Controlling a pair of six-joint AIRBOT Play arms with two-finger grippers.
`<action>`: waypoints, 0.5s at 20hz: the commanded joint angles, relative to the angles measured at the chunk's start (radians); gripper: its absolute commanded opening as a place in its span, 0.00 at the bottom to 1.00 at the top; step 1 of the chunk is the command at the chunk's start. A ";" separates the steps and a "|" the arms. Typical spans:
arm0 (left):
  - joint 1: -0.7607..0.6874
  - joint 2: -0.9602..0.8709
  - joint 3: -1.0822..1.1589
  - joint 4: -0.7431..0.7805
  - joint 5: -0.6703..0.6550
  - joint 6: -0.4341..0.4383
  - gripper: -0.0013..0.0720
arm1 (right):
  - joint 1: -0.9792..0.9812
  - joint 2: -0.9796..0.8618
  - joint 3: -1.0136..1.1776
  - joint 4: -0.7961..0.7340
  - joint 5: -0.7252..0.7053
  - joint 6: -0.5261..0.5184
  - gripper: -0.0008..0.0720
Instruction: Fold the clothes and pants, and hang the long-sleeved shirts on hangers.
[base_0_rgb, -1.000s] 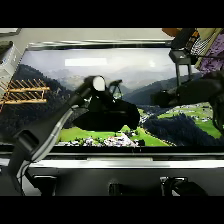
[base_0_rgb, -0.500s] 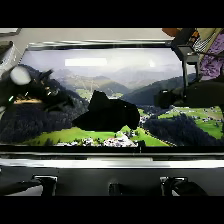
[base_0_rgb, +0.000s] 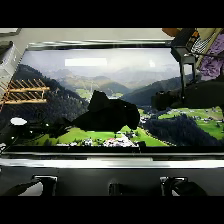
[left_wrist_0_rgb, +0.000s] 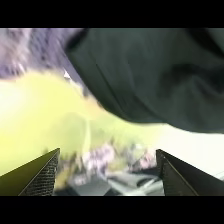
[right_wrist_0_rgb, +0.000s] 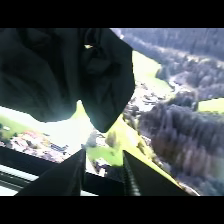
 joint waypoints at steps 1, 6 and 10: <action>0.007 -0.077 -0.032 -0.122 0.111 0.135 1.00 | 0.001 0.001 0.000 0.037 -0.005 0.039 0.42; -0.002 -0.196 0.033 -0.268 0.134 0.233 1.00 | 0.001 0.001 0.000 0.095 -0.021 0.055 0.42; -0.072 -0.275 0.111 -0.267 0.132 0.227 0.62 | 0.001 0.001 0.000 0.106 0.014 0.072 0.42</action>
